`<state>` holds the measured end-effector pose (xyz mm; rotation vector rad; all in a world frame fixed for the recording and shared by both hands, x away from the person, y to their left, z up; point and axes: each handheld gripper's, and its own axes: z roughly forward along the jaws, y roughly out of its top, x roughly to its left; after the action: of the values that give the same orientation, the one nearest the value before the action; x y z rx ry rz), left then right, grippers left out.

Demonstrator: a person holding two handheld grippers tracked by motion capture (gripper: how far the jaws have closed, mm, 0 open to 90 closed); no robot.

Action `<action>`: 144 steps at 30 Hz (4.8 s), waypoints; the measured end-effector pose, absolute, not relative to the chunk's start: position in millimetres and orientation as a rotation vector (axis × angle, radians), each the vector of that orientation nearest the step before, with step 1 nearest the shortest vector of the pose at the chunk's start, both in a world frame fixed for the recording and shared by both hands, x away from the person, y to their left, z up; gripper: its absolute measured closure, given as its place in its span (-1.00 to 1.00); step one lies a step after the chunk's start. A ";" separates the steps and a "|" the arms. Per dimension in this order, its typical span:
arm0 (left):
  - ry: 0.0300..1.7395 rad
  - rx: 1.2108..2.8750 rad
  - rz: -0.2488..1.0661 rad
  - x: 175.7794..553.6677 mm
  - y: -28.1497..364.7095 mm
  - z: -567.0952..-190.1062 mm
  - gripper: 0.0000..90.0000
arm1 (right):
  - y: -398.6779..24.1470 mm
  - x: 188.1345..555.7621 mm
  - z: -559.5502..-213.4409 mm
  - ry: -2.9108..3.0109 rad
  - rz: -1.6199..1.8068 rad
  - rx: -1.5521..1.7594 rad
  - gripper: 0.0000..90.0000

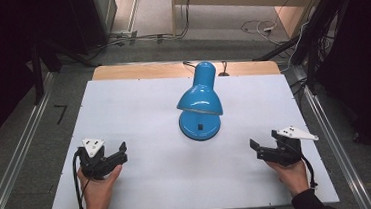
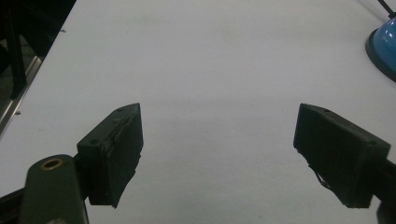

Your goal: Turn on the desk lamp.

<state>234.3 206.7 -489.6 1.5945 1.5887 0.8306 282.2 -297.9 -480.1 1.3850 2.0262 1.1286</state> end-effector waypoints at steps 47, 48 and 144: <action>1.584 1.594 0.825 235.3 206.4 -490.3 -0.63 | -263.6 301.4 -479.3 2.074 1.151 1.326 -0.84; 1.584 1.594 0.825 235.2 206.3 -490.3 -0.63 | -262.3 301.5 -479.2 2.076 1.153 1.330 -0.84; 1.580 1.585 0.815 236.1 207.7 -490.1 -0.60 | -157.7 350.9 -496.6 2.229 1.321 1.187 0.95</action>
<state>236.1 207.7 -490.1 1.5849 1.5797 0.8149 350.9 -157.7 -496.6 1.1873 2.2289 1.3212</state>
